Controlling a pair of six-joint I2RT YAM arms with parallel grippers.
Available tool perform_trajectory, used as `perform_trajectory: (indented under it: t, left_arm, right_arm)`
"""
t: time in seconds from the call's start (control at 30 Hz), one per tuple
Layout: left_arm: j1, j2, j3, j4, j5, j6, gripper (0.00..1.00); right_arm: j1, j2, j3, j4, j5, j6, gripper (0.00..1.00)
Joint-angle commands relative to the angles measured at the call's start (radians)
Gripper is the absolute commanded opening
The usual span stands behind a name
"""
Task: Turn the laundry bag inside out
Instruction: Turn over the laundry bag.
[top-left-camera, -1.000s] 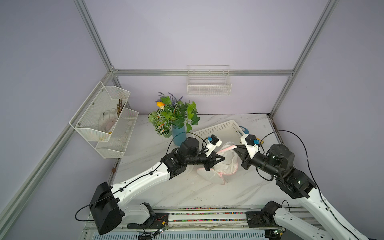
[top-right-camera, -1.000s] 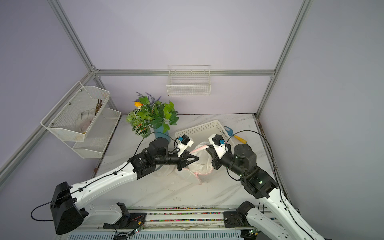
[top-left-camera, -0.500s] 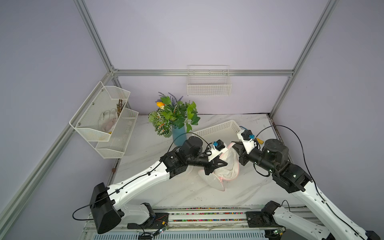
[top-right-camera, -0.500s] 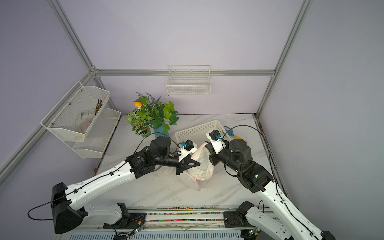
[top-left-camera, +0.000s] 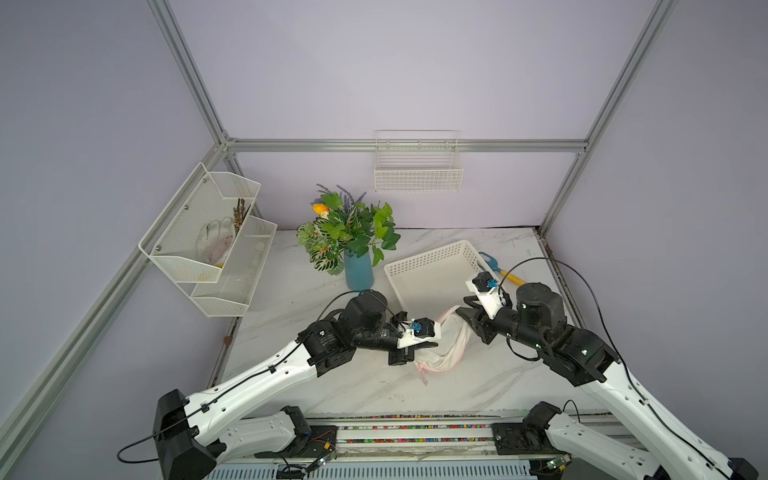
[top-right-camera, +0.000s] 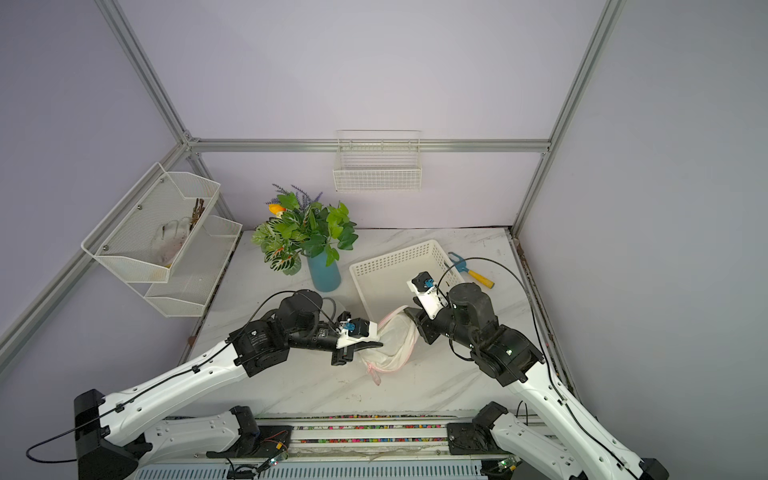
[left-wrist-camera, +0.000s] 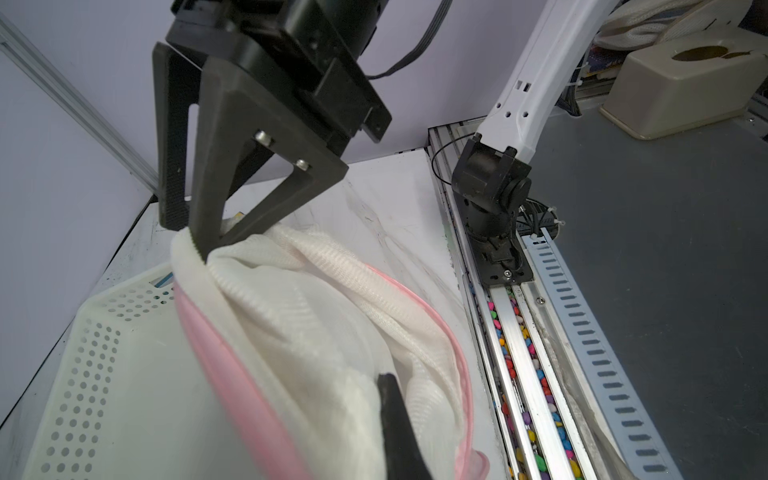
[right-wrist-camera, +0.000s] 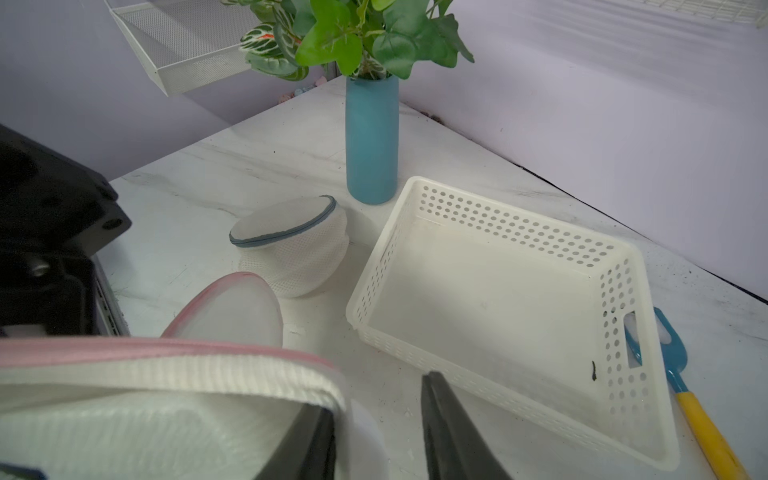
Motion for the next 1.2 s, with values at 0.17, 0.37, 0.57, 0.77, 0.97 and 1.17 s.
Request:
perform_trajectory:
  t: [0.17,0.37,0.57,0.77,0.97,1.17]
  left_arm:
    - [-0.02,-0.127,-0.074,0.215,0.115,0.042,0.0]
    - [-0.021,-0.203,-0.158,0.355,0.017,0.033,0.0]
    - [-0.02,-0.282,-0.227,0.484,-0.086,0.014,0.0]
    - [-0.02,-0.322,-0.259,0.486,-0.296,0.024,0.0]
    - [-0.02,-0.279,-0.214,0.312,-0.366,0.03,0.0]
    - [-0.021,-0.247,-0.21,0.257,-0.321,0.052,0.0]
  right_arm:
    - [-0.03,0.014,-0.027,-0.127,0.038,0.065,0.49]
    - [-0.036,-0.001,-0.04,-0.165,-0.176,0.076,0.52]
    - [-0.043,0.077,-0.001,-0.182,-0.19,0.093,0.55]
    - [-0.044,0.197,0.15,-0.255,-0.249,0.165,0.58]
    - [-0.045,0.249,0.239,-0.276,-0.313,0.331,0.51]
    - [-0.046,0.212,0.215,-0.18,-0.38,0.449,0.28]
